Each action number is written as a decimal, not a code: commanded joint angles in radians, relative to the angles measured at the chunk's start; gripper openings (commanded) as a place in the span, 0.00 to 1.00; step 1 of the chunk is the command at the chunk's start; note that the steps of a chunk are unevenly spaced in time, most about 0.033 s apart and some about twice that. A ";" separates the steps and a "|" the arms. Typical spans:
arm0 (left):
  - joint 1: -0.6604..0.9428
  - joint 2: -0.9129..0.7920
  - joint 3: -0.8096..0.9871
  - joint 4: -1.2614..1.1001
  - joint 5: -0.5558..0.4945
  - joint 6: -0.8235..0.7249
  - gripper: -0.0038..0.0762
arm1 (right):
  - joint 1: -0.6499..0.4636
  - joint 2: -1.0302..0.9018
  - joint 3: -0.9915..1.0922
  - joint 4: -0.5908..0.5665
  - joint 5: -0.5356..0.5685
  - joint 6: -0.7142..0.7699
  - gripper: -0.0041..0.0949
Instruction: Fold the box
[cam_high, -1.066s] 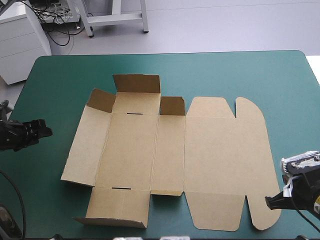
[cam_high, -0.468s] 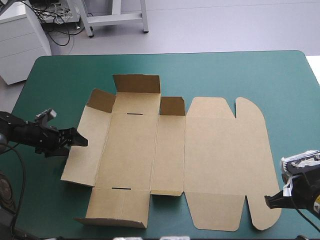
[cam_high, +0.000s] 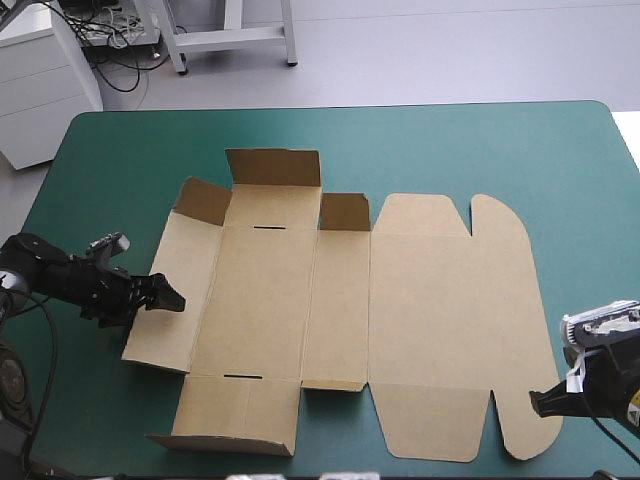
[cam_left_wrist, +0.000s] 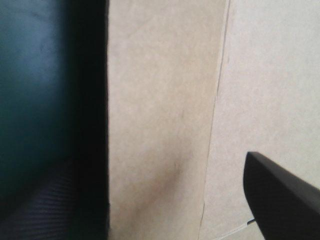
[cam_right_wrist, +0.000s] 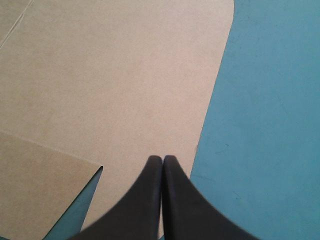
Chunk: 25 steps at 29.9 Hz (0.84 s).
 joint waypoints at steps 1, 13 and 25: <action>-0.006 -0.009 0.018 -0.024 0.136 -0.004 0.85 | -0.004 0.008 -0.026 -0.020 -0.049 -0.009 0.02; -0.061 -0.011 0.046 -0.044 0.136 0.017 0.85 | -0.004 0.008 -0.026 -0.016 -0.047 -0.009 0.02; -0.105 -0.009 0.046 -0.026 0.079 -0.003 0.81 | -0.004 0.008 -0.026 -0.016 -0.047 -0.006 0.02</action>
